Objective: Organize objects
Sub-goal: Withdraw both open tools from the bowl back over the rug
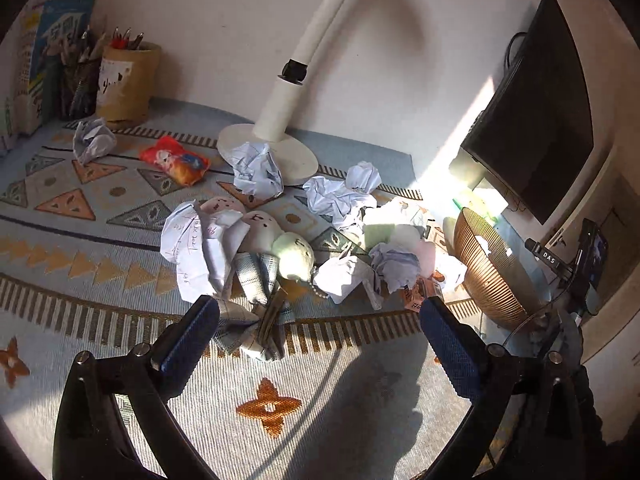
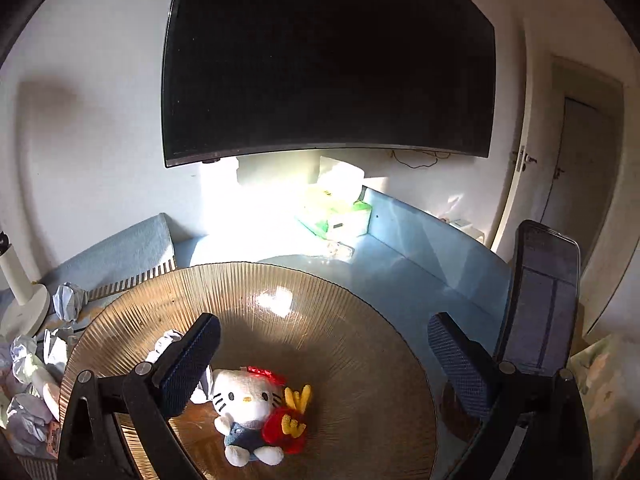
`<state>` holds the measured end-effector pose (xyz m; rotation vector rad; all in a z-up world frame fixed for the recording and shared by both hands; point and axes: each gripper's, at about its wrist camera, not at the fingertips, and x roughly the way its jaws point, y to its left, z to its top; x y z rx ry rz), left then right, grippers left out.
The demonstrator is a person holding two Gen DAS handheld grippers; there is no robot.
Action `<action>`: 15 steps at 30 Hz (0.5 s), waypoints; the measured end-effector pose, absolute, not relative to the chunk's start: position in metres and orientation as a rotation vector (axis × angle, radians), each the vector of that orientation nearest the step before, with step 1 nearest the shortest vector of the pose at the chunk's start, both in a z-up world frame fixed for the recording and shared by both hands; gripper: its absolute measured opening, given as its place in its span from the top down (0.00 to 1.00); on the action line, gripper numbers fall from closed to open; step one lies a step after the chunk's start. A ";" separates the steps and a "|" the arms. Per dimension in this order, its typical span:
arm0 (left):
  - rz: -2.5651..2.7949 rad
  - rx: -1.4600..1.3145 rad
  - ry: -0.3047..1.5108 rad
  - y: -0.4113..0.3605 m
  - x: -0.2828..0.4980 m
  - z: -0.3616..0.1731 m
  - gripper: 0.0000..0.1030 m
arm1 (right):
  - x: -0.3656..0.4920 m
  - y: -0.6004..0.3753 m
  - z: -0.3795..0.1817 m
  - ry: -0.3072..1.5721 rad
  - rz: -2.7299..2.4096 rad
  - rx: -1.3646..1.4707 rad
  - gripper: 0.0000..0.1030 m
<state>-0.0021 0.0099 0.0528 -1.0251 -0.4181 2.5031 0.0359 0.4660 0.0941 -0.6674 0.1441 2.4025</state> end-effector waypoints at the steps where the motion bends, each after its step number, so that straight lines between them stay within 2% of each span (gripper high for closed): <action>1: 2.504 -1.035 -0.419 0.009 -0.001 0.049 0.02 | 0.041 0.465 0.093 0.167 2.384 -0.652 0.00; 6: 2.488 -1.055 -0.450 0.000 0.008 0.039 0.02 | 0.042 0.455 0.088 0.292 2.369 -0.646 0.00; 11: 2.503 -1.061 -0.449 -0.012 0.018 0.037 0.02 | 0.020 0.435 0.100 0.089 2.383 -0.640 0.00; 15: 2.517 -1.064 -0.462 -0.022 0.023 0.037 0.02 | 0.023 0.428 0.104 0.044 2.400 -0.658 0.00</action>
